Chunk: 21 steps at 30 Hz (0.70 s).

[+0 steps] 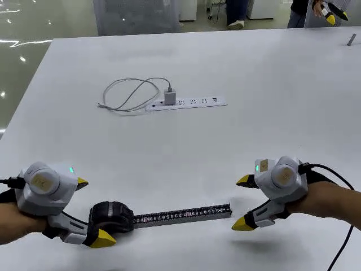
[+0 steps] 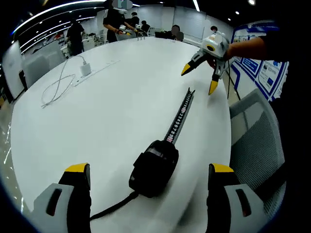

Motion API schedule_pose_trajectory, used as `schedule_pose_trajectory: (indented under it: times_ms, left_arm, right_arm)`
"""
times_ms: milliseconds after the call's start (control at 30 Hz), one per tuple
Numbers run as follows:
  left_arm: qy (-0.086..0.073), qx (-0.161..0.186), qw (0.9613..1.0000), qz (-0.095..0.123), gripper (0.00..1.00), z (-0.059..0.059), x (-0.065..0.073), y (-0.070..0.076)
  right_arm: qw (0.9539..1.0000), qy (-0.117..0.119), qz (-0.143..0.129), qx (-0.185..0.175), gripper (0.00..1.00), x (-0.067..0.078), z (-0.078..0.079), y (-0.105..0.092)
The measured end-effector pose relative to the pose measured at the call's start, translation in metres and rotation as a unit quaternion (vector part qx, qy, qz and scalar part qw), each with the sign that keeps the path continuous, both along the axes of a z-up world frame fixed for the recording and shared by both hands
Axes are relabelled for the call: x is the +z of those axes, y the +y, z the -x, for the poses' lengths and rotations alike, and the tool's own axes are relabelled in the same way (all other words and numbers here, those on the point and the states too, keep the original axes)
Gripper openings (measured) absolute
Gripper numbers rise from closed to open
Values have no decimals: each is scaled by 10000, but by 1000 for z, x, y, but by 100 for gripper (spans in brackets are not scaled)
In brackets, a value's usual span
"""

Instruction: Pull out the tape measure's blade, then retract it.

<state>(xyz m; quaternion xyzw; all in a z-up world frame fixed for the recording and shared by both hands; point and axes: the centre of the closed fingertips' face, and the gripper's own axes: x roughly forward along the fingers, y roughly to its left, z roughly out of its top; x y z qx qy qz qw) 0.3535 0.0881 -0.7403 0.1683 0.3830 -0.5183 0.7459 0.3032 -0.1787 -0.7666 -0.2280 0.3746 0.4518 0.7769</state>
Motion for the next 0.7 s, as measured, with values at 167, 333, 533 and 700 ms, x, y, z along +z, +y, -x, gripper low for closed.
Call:
schedule_pose_trajectory:
  times_ms: [167,333,533,700]
  left_arm:
    - [-87,226,9994,232,99,-4,5,5]
    - [-112,478,9985,222,99,-6,5,14]
    - [-112,845,9956,383,99,-4,8,22]
    - [-327,943,9942,400,99,-1,7,28]
  right_arm:
    - [9999,-59,-56,-117,77,3,1,-3]
    - [9995,-80,-128,-286,79,6,2,-9]
    - [9976,-160,-314,-600,84,16,3,-15]
    - [9959,-211,-362,-803,93,16,6,-24]
